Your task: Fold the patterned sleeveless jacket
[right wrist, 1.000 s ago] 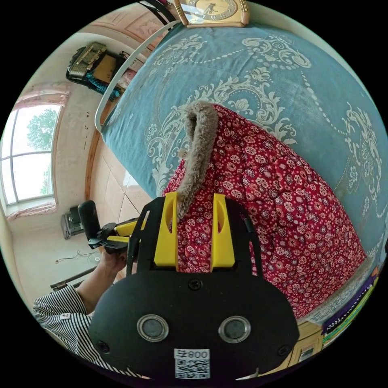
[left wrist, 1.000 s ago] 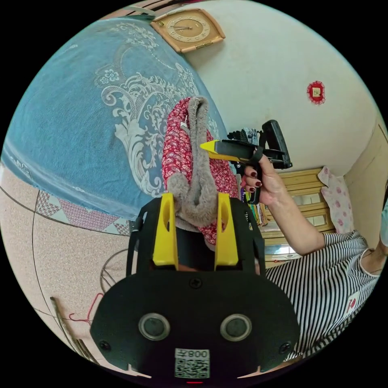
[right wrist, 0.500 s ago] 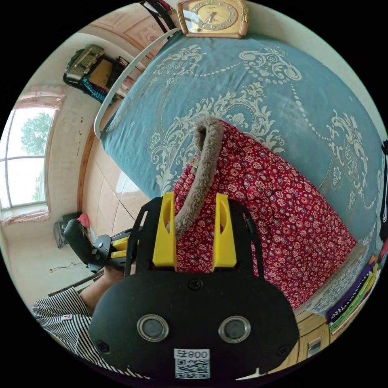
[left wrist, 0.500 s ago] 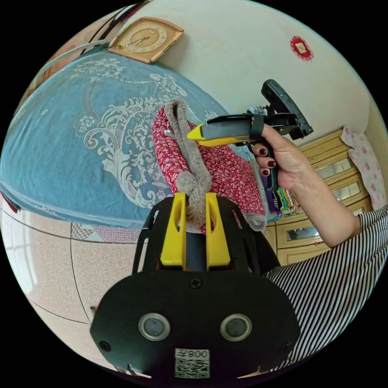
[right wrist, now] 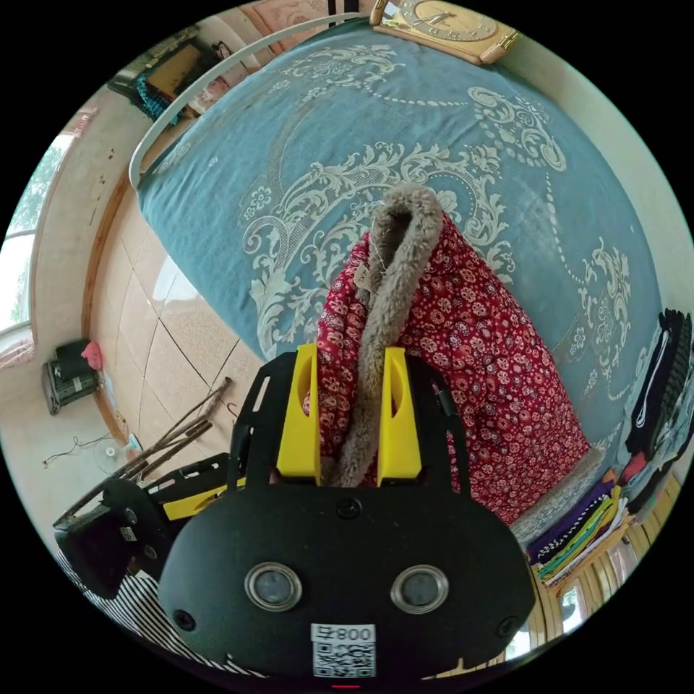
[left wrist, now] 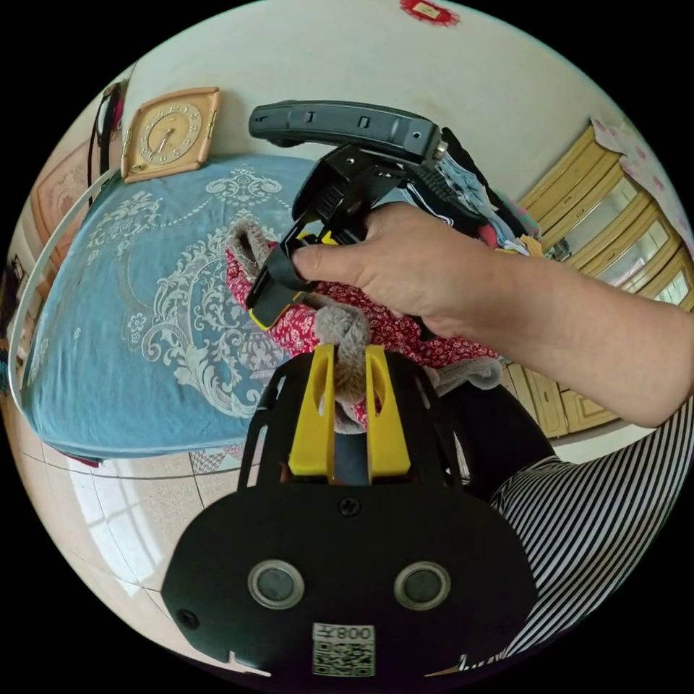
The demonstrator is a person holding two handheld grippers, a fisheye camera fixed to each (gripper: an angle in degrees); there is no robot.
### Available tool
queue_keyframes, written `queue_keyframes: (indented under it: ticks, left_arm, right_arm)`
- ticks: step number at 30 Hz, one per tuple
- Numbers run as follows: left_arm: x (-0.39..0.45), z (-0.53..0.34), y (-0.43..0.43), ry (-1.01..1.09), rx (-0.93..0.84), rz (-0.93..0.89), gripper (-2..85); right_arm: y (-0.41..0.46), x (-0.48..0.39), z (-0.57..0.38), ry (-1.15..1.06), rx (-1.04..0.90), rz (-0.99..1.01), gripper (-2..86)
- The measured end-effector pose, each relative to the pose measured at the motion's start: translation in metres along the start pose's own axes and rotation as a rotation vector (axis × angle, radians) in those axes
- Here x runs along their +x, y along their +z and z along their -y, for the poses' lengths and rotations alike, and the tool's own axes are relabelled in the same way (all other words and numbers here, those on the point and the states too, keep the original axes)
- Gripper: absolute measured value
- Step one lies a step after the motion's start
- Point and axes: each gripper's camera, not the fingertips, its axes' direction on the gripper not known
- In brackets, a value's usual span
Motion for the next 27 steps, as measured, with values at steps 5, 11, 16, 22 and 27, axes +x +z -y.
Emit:
queue_keyframes:
  ticks: [5,11,16,22,27]
  left_arm:
    - [0.048,0.020,0.007,0.058,0.043,-0.006,7.2]
    - [0.124,0.057,0.016,0.204,0.121,-0.089,6.6]
    - [0.200,0.093,0.042,0.374,0.122,-0.155,6.4]
    - [0.289,0.140,0.099,0.512,0.052,-0.204,6.1]
    - [0.351,0.179,0.165,0.583,-0.056,-0.232,5.9]
  right_arm:
    - [-0.015,0.047,-0.045,0.001,0.076,0.091,9.8]
    - [-0.046,0.155,-0.148,0.038,0.253,0.369,9.1]
    - [-0.053,0.267,-0.268,0.110,0.403,0.540,8.6]
    - [-0.028,0.376,-0.389,0.220,0.510,0.609,8.2]
    - [0.015,0.458,-0.468,0.310,0.560,0.707,7.7]
